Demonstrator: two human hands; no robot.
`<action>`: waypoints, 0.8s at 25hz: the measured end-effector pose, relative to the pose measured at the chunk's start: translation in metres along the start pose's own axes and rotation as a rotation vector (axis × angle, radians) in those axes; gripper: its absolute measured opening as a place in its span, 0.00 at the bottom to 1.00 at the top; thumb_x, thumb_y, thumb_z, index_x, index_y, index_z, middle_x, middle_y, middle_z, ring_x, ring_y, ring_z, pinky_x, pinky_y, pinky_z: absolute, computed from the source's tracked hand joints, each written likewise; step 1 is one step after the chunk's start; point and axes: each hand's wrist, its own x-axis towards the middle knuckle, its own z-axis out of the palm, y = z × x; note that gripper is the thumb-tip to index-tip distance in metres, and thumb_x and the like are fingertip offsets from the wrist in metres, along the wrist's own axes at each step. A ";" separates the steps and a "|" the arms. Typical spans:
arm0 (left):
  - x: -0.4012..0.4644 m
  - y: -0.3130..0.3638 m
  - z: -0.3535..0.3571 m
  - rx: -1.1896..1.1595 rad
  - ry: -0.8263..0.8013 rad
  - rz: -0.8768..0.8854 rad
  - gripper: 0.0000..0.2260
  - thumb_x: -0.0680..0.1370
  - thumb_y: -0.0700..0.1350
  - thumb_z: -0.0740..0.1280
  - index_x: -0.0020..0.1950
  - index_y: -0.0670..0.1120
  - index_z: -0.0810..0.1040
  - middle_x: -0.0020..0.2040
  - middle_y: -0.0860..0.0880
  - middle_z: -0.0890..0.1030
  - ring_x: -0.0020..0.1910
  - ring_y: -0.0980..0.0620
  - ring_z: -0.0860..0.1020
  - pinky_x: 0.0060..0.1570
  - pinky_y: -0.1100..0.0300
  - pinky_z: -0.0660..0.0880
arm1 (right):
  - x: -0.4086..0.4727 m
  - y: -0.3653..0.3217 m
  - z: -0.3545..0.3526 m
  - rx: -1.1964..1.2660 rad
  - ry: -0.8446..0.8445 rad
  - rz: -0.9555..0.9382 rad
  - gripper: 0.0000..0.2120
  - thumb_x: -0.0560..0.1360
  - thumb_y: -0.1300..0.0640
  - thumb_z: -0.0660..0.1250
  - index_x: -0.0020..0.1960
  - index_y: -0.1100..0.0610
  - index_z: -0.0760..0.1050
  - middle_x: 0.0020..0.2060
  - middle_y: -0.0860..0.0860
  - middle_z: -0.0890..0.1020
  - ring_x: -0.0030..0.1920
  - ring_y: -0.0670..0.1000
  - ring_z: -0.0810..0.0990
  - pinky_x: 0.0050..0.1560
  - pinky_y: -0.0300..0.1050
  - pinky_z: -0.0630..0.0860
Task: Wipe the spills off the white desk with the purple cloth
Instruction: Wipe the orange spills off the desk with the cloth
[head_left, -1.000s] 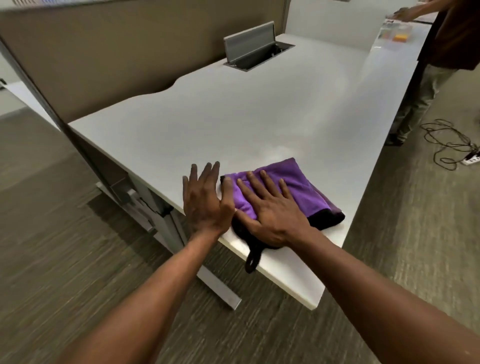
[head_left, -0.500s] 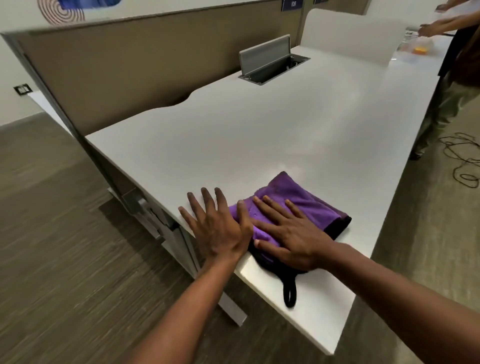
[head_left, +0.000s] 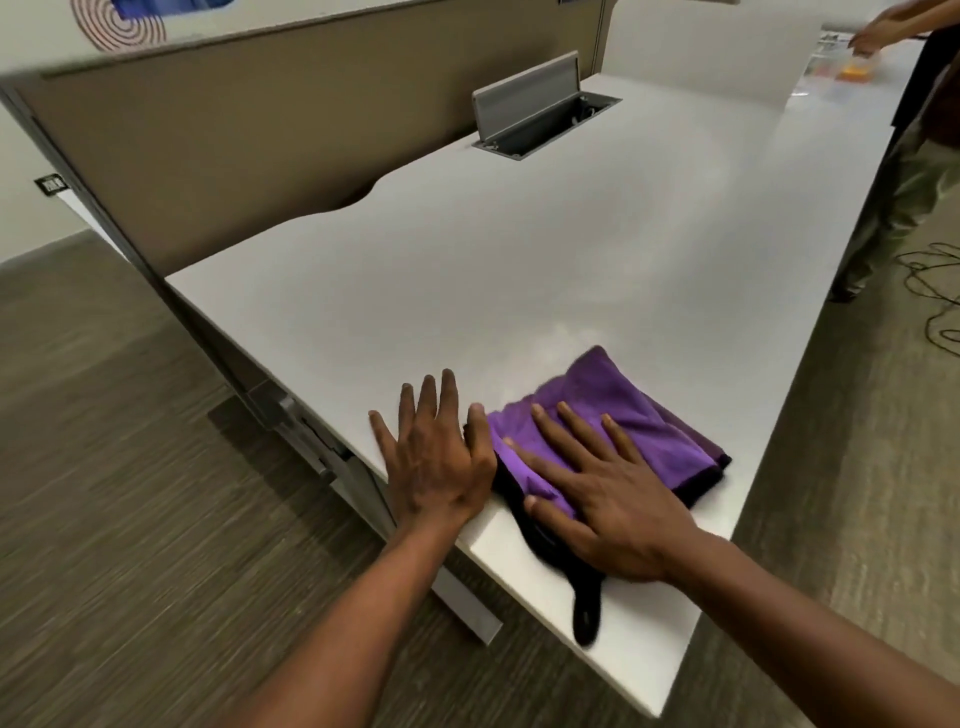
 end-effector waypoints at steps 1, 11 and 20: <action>0.001 0.000 0.000 0.020 -0.017 0.001 0.33 0.80 0.63 0.42 0.84 0.53 0.56 0.83 0.49 0.58 0.83 0.48 0.50 0.79 0.38 0.38 | -0.005 0.004 -0.002 0.001 -0.017 -0.006 0.27 0.77 0.28 0.35 0.74 0.26 0.31 0.80 0.40 0.33 0.79 0.44 0.28 0.79 0.53 0.29; 0.004 0.002 0.001 0.018 -0.011 0.021 0.30 0.82 0.65 0.43 0.83 0.61 0.44 0.82 0.45 0.62 0.83 0.44 0.53 0.78 0.35 0.41 | 0.103 0.025 -0.009 -0.006 0.035 0.233 0.30 0.82 0.32 0.44 0.81 0.34 0.42 0.83 0.47 0.40 0.82 0.53 0.37 0.79 0.62 0.34; -0.002 0.003 0.001 0.086 -0.072 -0.011 0.31 0.81 0.68 0.42 0.82 0.63 0.37 0.85 0.47 0.53 0.84 0.47 0.47 0.78 0.36 0.38 | -0.020 0.075 -0.011 -0.002 0.028 0.239 0.29 0.76 0.26 0.40 0.76 0.25 0.39 0.81 0.41 0.37 0.81 0.49 0.33 0.79 0.54 0.32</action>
